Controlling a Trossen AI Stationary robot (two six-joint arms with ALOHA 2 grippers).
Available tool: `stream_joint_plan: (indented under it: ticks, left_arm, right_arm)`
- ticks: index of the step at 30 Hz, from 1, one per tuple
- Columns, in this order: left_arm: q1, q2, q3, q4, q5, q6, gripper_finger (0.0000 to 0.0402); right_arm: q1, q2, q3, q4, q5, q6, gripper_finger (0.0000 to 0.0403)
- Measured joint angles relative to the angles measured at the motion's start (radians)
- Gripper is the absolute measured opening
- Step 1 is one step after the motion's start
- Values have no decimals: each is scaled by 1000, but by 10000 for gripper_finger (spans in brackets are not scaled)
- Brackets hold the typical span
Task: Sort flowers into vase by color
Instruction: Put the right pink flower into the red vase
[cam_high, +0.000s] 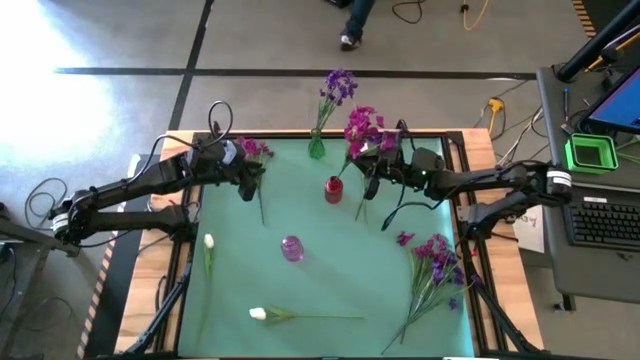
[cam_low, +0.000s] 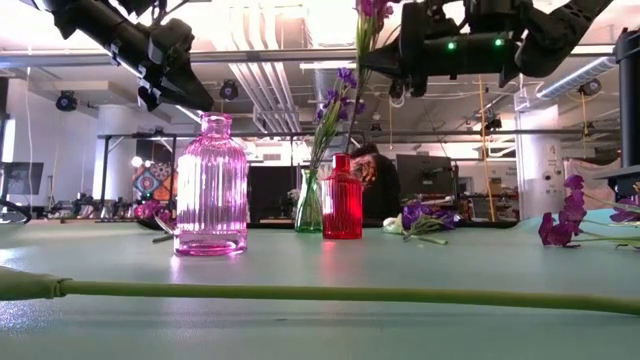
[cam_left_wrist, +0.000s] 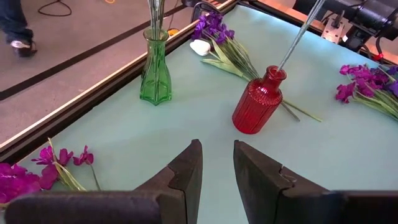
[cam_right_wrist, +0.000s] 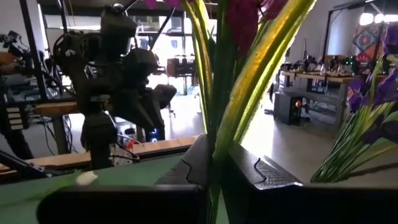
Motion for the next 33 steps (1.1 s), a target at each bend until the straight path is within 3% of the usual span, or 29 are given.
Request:
stream_joint_plan:
  ticks: [13,33]
  left_arm:
    - [0,0,0,0,-13,1,79]
    - [0,0,0,0,-15,1,79]
  right_arm:
    - [0,-1,-2,-7,0,-14,23]
    - [0,-1,-2,-37,0,-14,103]
